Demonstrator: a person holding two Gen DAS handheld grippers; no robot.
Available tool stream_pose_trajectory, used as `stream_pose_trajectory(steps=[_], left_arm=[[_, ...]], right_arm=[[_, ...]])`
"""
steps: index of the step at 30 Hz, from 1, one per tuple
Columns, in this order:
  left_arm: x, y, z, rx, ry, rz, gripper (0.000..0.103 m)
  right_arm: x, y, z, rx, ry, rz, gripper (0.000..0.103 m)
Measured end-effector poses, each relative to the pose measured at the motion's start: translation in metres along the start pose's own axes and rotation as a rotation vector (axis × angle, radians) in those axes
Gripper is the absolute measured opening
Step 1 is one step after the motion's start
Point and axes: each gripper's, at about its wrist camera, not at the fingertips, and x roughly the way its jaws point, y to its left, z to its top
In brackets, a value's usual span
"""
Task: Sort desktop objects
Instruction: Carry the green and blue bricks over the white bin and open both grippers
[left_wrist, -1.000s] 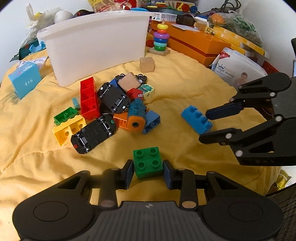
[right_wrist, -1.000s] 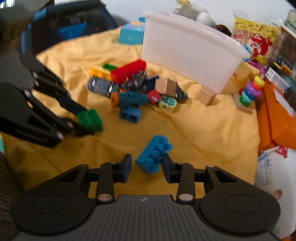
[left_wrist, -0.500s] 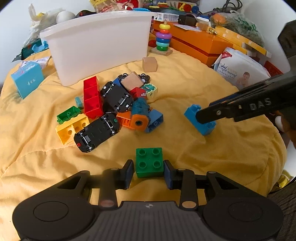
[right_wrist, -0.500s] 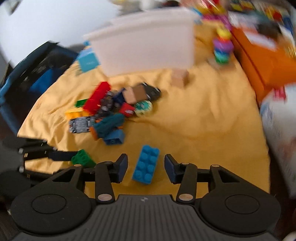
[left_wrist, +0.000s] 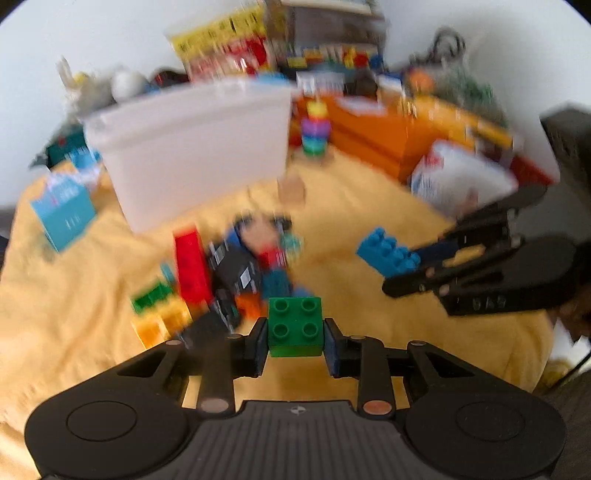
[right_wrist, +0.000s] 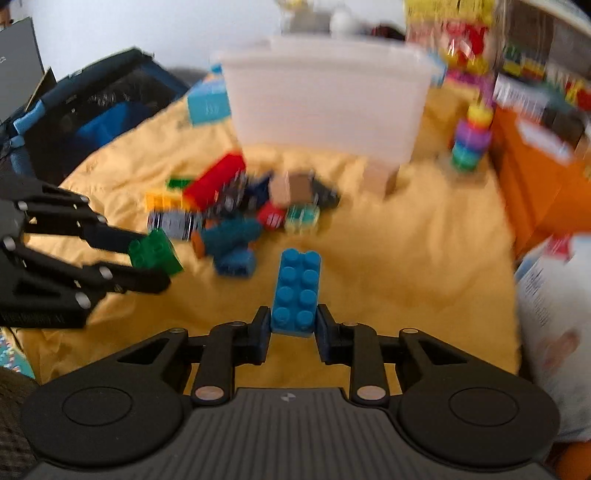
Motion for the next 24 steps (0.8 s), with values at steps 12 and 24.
stream_pose_trajectory(steps=[12,24], left_arm=[[-0.018,0.019,0.075,0.038,-0.19,0.071,0.034],[0.001,0.056,0.15,0.069,-0.283,0.149,0.034]], right_arm=[[-0.021,-0.022,0.058,0.047,-0.174,0.012,0.029],[-0.018,-0.037,0.136,-0.016,-0.332,-0.025,0.029]])
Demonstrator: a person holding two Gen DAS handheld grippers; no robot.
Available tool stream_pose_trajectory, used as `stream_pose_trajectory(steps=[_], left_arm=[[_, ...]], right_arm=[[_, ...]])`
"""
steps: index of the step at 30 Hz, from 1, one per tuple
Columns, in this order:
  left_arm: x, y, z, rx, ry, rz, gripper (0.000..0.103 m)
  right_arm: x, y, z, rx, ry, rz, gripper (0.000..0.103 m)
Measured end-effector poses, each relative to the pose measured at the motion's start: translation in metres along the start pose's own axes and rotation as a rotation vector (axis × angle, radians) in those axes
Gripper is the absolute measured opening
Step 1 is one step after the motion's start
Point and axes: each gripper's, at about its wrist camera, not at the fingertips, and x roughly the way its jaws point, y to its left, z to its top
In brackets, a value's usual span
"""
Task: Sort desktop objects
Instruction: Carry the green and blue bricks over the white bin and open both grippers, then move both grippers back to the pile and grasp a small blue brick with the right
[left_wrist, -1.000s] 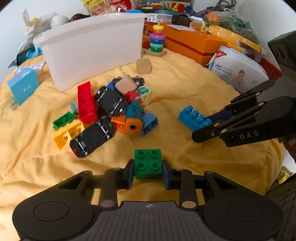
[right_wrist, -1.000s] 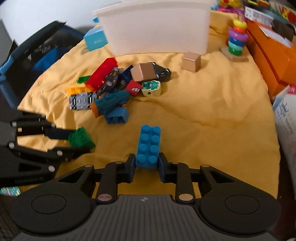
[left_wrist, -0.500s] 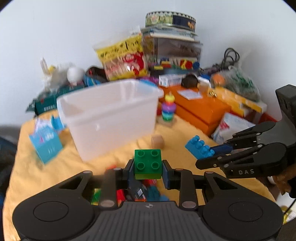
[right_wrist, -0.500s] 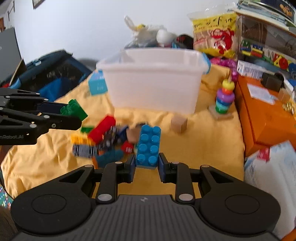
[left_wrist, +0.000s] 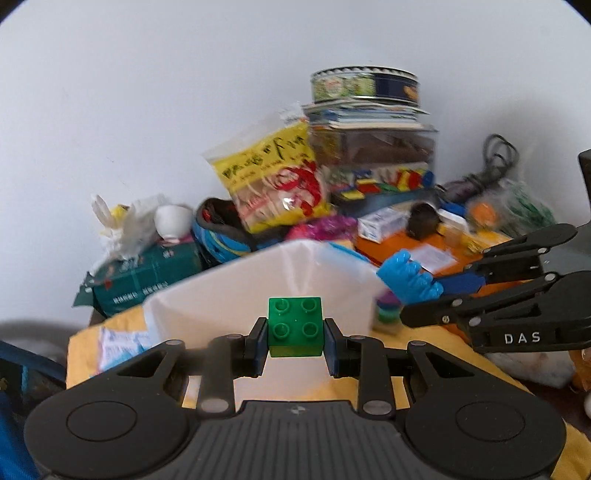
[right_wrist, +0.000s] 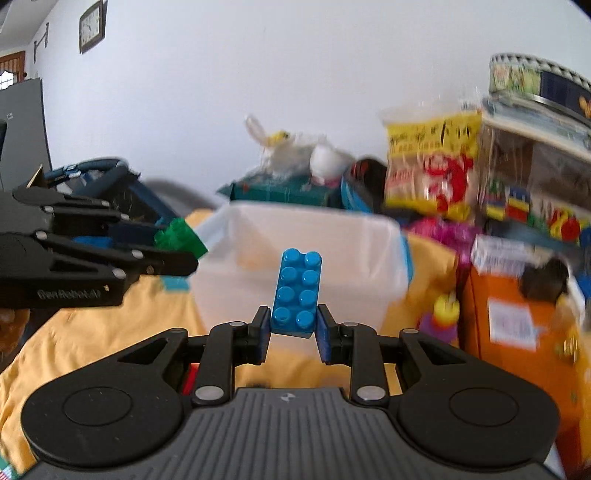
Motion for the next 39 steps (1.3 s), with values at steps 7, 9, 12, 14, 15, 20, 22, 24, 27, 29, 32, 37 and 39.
stream_pose_trajectory(steps=[7,9,12,14,15,20,22,24,27,29,32,37,39], left_arm=[[0.051,0.032,0.023,-0.039,-0.016,0.113,0.034],[0.068,0.039,0.029,-0.057,0.016,0.153,0.034],[0.084,0.045,0.032,-0.083,0.056,0.192,0.041],[0.083,0.047,0.03,-0.106,0.073,0.178,0.048],[0.079,0.048,0.027,-0.115,0.064,0.162,0.048],[0.046,0.044,0.006,-0.147,0.081,0.09,0.05],[0.027,0.037,-0.006,-0.15,0.081,0.037,0.051],[0.01,0.027,-0.019,-0.128,0.083,0.025,0.051],[-0.019,0.013,-0.043,-0.133,0.058,-0.033,0.053],[-0.034,0.004,-0.06,-0.148,0.054,-0.073,0.059],[-0.047,-0.012,-0.09,-0.143,0.081,-0.1,0.06],[-0.045,-0.038,-0.136,-0.131,0.22,-0.12,0.06],[-0.042,-0.042,-0.148,-0.159,0.26,-0.116,0.06]], right_arm=[[0.051,-0.016,0.046,0.065,-0.07,-0.037,0.029],[0.067,-0.018,0.052,0.088,-0.062,-0.044,0.029],[0.09,-0.021,0.053,0.109,-0.049,-0.077,0.033],[0.099,-0.024,0.05,0.124,-0.015,-0.071,0.047],[0.099,-0.025,0.048,0.132,-0.004,-0.063,0.046],[0.073,-0.019,0.03,0.079,0.0,-0.039,0.046],[0.061,-0.018,0.021,0.086,0.013,-0.015,0.046],[0.05,-0.017,0.01,0.095,0.036,0.003,0.046],[0.033,-0.012,-0.01,0.106,0.069,0.013,0.046],[0.022,-0.007,-0.023,0.096,0.07,0.011,0.046],[0.004,0.005,-0.05,0.06,0.073,-0.006,0.048],[-0.006,0.022,-0.09,0.055,0.157,0.044,0.048],[-0.003,0.027,-0.104,0.071,0.22,0.09,0.048]])
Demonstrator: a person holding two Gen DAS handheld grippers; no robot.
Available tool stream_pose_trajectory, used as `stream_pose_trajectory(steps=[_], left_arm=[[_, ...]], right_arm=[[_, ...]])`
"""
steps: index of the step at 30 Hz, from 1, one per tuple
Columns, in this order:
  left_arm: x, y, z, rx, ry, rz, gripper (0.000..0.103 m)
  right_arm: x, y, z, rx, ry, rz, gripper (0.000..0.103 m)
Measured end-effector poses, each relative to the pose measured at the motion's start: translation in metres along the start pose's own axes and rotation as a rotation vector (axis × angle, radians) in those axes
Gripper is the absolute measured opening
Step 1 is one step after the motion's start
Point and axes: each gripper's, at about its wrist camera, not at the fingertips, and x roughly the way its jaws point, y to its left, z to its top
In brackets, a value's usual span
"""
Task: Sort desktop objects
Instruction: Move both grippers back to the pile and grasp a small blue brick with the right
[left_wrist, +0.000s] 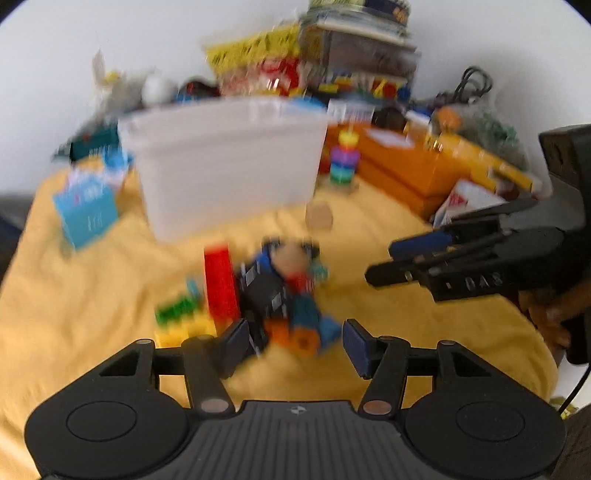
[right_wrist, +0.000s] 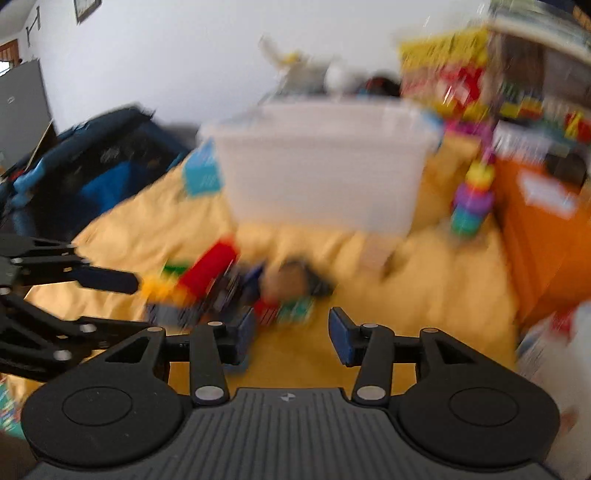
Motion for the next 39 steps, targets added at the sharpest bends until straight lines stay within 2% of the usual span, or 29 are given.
stream_pose_trajectory(steps=[3,6,10,14,18,19,20,23,30,31,33,39], left_arm=[[0.009,-0.001,-0.013,0.004,0.056,0.044,0.059],[0.011,0.003,-0.02,0.006,0.078,0.076,0.057],[0.01,0.012,-0.022,-0.027,0.088,0.074,0.057],[0.007,0.014,-0.024,-0.02,0.082,0.073,0.057],[0.004,0.013,-0.018,-0.018,0.061,0.032,0.057],[0.003,0.012,-0.016,-0.01,0.053,0.025,0.057],[0.003,0.01,-0.014,-0.002,0.047,0.02,0.057],[0.008,0.007,-0.009,0.008,0.045,-0.003,0.057],[0.043,-0.003,0.001,0.02,0.098,-0.05,0.056],[0.05,-0.005,0.002,0.028,0.114,-0.035,0.05],[0.062,-0.005,0.005,0.03,0.123,-0.006,0.045],[0.083,0.002,0.018,-0.022,0.121,-0.009,0.048]], right_arm=[[0.011,0.006,-0.014,0.018,0.087,0.039,0.045],[0.02,0.014,-0.022,-0.001,0.127,0.058,0.042],[0.027,0.023,-0.025,-0.027,0.108,0.071,0.043],[0.039,0.036,-0.028,-0.131,0.102,0.047,0.044],[0.057,0.039,-0.025,-0.141,0.107,0.054,0.047],[0.059,0.039,-0.025,-0.141,0.099,0.052,0.046],[0.059,0.038,-0.025,-0.14,0.095,0.056,0.039],[0.053,0.033,-0.028,-0.127,0.101,0.077,0.038],[0.024,0.012,-0.045,-0.093,0.134,-0.059,0.039],[0.02,0.008,-0.048,-0.082,0.132,-0.066,0.039],[0.013,0.003,-0.052,-0.061,0.128,-0.078,0.039],[0.01,-0.002,-0.059,-0.03,0.127,-0.087,0.039]])
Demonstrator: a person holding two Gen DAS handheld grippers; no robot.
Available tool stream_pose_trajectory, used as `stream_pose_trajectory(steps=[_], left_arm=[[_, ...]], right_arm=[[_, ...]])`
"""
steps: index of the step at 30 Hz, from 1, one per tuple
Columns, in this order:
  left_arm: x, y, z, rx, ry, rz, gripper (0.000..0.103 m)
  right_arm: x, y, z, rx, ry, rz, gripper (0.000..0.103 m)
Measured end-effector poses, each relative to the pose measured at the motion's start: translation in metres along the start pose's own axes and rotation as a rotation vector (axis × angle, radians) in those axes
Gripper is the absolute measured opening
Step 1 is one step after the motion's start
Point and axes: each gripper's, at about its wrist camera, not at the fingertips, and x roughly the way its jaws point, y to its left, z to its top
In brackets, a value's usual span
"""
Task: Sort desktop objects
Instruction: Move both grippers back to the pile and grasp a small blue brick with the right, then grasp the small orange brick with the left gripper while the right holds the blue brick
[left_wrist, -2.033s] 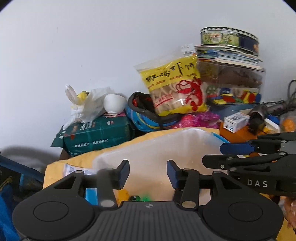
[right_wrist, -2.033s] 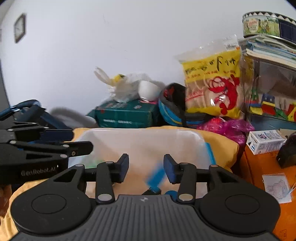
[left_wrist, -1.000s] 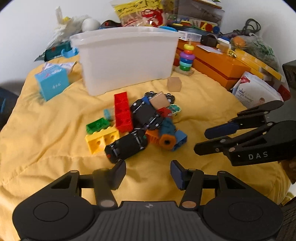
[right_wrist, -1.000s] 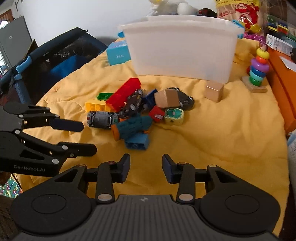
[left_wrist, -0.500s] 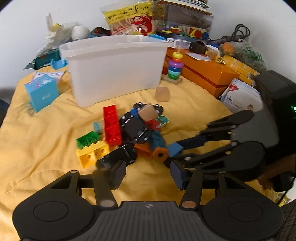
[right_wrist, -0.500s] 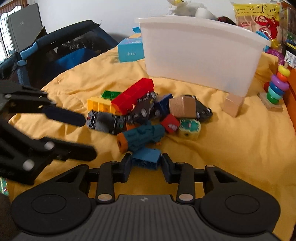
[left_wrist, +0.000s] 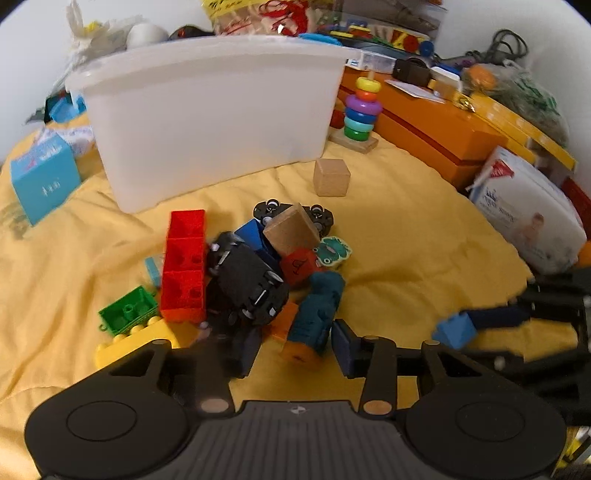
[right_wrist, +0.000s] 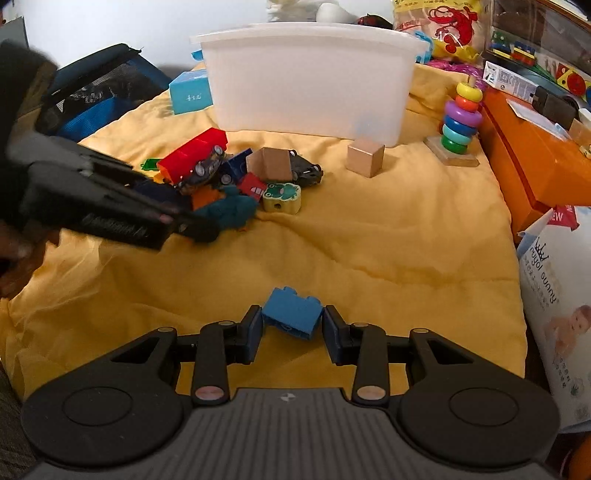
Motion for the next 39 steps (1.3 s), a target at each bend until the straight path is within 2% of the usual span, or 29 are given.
stream_pose_trajectory(steps=[5,6,7,8,12,15,16,20,23,26,33,37,39], left_arm=[[0.009,0.001,0.006,0.007,-0.008,0.001,0.051],[0.01,0.001,0.006,0.012,-0.015,-0.003,0.042],[0.009,0.0,0.007,0.023,-0.016,-0.02,0.027],[0.008,-0.002,0.007,0.036,-0.009,-0.038,0.026],[-0.003,-0.016,0.002,0.059,0.016,-0.098,0.026],[-0.008,-0.028,-0.002,0.066,-0.003,-0.175,0.029],[-0.009,-0.032,-0.003,0.07,-0.009,-0.174,0.03],[-0.018,-0.032,-0.005,0.054,-0.022,-0.14,0.038],[-0.029,-0.027,-0.01,0.086,-0.054,-0.056,0.045],[-0.029,-0.02,-0.012,0.111,-0.053,0.02,0.046],[-0.006,-0.017,0.001,0.113,-0.01,0.03,0.041],[0.009,-0.019,0.012,0.121,-0.016,0.103,0.041],[0.014,-0.015,0.017,0.1,-0.018,0.115,0.041]], right_arm=[[0.001,0.0,0.0,-0.002,0.0,0.003,0.039],[0.002,0.0,0.0,0.0,0.002,0.005,0.04],[0.003,-0.001,0.0,0.0,0.002,0.006,0.04],[0.002,0.0,0.0,-0.002,0.001,0.006,0.039],[0.002,0.0,0.001,-0.016,-0.003,0.002,0.039],[0.004,0.0,0.001,-0.009,-0.005,0.007,0.039],[0.004,0.0,0.001,-0.013,-0.006,0.008,0.039],[0.004,0.002,0.004,-0.035,-0.011,0.006,0.039],[0.002,0.004,0.003,-0.041,-0.03,0.013,0.039],[0.003,0.005,0.002,-0.049,-0.028,0.01,0.04],[-0.001,0.009,0.0,-0.082,0.023,0.083,0.041],[-0.004,0.011,-0.005,-0.063,0.035,0.117,0.041],[-0.004,0.009,-0.006,-0.051,0.033,0.116,0.04]])
